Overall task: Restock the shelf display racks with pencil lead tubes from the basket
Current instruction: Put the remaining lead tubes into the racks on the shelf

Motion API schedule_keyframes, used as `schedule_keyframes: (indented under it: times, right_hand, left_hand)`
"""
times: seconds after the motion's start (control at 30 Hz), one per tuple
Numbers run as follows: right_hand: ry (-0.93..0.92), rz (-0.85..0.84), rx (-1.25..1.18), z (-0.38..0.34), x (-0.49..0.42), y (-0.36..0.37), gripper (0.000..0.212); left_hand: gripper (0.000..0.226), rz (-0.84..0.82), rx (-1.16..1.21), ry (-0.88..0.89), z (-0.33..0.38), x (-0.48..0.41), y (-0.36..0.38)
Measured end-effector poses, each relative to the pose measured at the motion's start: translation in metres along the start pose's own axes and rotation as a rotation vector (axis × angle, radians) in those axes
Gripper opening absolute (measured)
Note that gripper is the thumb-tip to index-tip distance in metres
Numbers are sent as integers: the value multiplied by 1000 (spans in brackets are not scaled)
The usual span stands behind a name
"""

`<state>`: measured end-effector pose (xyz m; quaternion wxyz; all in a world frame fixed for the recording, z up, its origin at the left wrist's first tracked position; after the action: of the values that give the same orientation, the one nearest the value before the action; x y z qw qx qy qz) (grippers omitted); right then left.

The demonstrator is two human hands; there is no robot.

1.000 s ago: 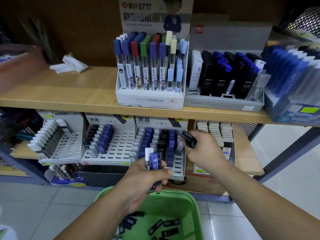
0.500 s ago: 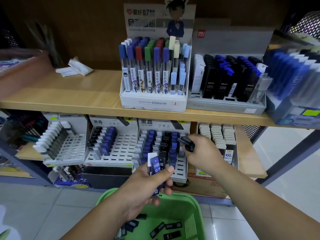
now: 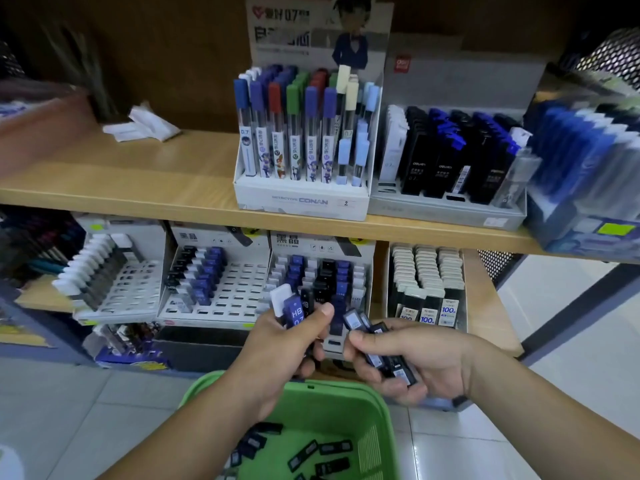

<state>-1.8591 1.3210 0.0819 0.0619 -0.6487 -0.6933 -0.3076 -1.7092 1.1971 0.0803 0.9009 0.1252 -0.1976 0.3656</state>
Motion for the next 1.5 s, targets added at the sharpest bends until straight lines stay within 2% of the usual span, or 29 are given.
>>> schedule_keyframes:
  times: [0.1, 0.2, 0.3, 0.4, 0.57, 0.67, 0.73, 0.8, 0.83, 0.93, 1.07, 1.17, 1.27, 1.33, 1.4, 1.5]
  right_hand:
    - [63, -32, 67, 7, -4, 2, 41]
    - [59, -120, 115, 5, -8, 12, 19]
    - [77, -40, 29, 8, -12, 11, 20]
    - [78, 32, -57, 11, -16, 8, 31]
    - [63, -24, -71, 11, -14, 13, 26]
    - [62, -1, -26, 9, -10, 15, 28]
    - [13, 22, -78, 7, -9, 14, 19]
    - [-42, 75, -165, 7, -9, 7, 38]
    - [-70, 106, -192, 6, -10, 2, 39]
    - [-96, 165, -247, 3, -12, 2, 22]
    - [-136, 303, -119, 4, -12, 3, 29]
    - [-280, 396, -17, -4, -12, 3, 38]
    - [-397, 372, 64, -10, -14, 11, 45]
    - [-436, 353, 125, -11, -15, 18, 39]
    - [-458, 345, 166, -12, -16, 26, 34]
    - [-500, 311, 143, -13, -21, 33, 38]
  left_hand:
    - [26, -45, -53, 68, 0, 1, 3]
    - [15, -79, -118, 91, -5, 1, 3]
    - [28, -98, -166, 70, -7, -1, 0]
    - [24, -109, -198, 43, -7, -2, -3]
    - [34, -185, -207, -20, -8, -3, -4]
    - [26, -180, -174, -66, -8, -3, -4]
    - [20, -124, -106, -89, -8, -5, -9]
    - [22, -87, -61, -114, -9, -6, -12]
    - [23, -82, -57, -123, -9, -6, -13]
    - [19, -113, -74, -147, -10, -2, -11]
    - [32, -214, -140, -197, -14, 7, -3]
    - [22, -284, -140, -171, -9, 13, 1]
    - [11, -340, -174, -160, -6, 18, 0]
    - [9, -366, -192, -151, -6, 22, -1]
    - [12, -384, -199, -138, -5, 25, -2]
    - [23, -377, -246, -143, -4, 28, -4]
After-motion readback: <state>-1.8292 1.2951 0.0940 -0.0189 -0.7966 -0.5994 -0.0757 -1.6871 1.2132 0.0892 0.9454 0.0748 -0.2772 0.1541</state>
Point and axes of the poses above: each hand's wrist, its own x-axis away from the middle knuckle, its own y-axis out of the palm, z = x × y, the point moved 3 cm from there along -x, towards the middle knuckle, and after that the axes turned 7 degrees about -y, right-handed, at the moved point
